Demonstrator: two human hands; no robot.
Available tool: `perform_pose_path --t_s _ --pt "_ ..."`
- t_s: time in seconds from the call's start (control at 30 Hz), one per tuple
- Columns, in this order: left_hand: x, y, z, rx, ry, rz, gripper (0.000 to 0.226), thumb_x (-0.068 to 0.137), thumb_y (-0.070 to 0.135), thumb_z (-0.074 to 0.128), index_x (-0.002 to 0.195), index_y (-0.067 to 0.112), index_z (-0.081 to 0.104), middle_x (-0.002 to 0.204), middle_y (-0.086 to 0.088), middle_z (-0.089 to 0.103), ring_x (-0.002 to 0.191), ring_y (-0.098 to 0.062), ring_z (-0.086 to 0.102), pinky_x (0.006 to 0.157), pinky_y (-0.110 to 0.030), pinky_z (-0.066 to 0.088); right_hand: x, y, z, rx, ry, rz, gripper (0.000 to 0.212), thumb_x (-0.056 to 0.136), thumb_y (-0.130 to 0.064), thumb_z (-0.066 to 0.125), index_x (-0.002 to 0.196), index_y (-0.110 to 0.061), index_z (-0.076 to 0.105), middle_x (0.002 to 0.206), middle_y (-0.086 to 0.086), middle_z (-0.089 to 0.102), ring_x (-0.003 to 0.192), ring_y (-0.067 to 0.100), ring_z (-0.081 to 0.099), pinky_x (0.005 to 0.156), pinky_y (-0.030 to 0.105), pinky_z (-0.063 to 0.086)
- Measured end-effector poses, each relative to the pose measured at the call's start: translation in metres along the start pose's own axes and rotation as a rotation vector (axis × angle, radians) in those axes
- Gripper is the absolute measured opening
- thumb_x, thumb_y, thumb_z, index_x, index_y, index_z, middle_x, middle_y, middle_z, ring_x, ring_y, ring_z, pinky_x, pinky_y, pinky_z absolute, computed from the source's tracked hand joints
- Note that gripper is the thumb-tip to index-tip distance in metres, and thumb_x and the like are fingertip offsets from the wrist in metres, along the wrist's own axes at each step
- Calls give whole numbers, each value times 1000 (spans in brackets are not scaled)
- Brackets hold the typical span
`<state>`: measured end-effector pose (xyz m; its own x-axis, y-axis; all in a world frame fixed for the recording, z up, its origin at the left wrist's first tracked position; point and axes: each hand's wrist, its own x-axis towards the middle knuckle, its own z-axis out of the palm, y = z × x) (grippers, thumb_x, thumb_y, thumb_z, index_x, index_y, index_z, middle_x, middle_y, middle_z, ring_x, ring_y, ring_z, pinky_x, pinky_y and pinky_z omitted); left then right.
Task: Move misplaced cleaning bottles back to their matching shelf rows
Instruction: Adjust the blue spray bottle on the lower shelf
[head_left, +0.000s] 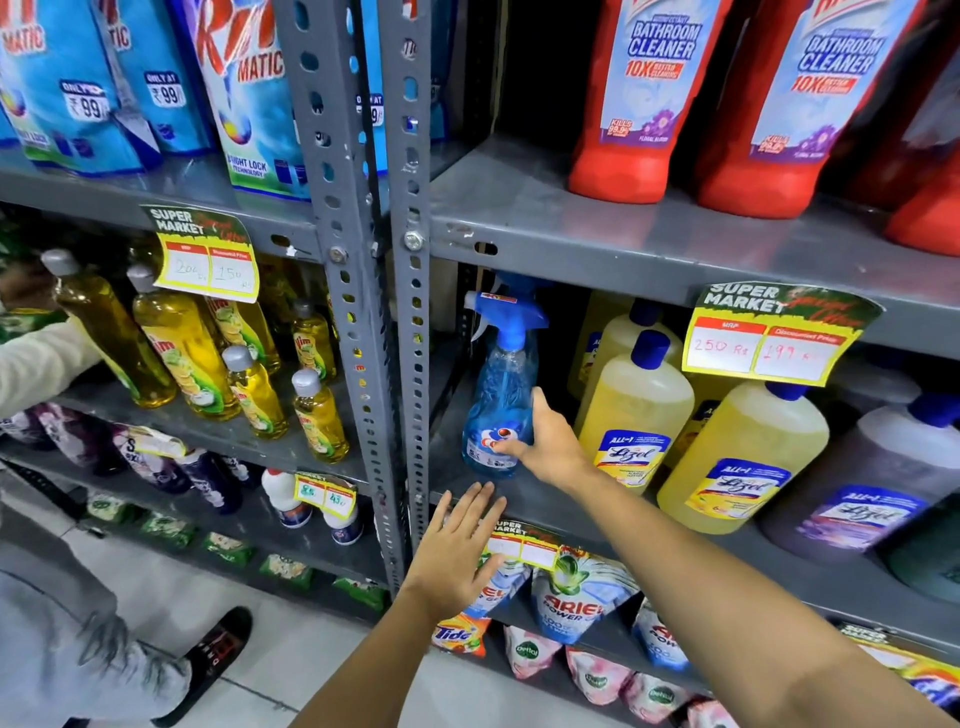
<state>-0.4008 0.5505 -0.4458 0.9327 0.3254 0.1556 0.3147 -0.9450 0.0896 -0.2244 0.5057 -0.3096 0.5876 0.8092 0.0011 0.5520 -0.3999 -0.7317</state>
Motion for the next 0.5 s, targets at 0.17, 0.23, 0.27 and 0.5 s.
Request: perform_pose_path --t_s 0.17,0.23,0.27,0.5 --pt "0 -1 -1 -1 -7 10 69 98 52 35 155 16 20 161 -7 19 149 -23 12 114 -48 11 2 4 -1 9 -19 -25 71 75 -20 82 129 -21 37 129 4 64 117 19 63 96 41 55" --pt "-1 -2 -1 -1 -10 15 69 98 52 36 155 16 20 162 -7 18 149 -23 11 114 -48 11 2 6 -1 14 -19 -22 70 75 -20 82 129 -21 37 128 4 65 114 18 64 94 40 56" --pt "-1 -2 -2 0 -11 14 69 99 52 36 155 16 20 162 -7 18 149 -23 11 114 -48 11 3 6 0 16 -21 -20 71 75 -20 82 129 -22 37 128 4 65 114 18 64 94 40 56" --pt "0 0 -2 10 -29 1 70 98 52 37 155 16 20 161 -7 19 149 -23 11 114 -48 10 5 7 3 3 -8 -26 68 77 -18 81 127 -23 36 130 5 63 119 19 62 95 41 56"
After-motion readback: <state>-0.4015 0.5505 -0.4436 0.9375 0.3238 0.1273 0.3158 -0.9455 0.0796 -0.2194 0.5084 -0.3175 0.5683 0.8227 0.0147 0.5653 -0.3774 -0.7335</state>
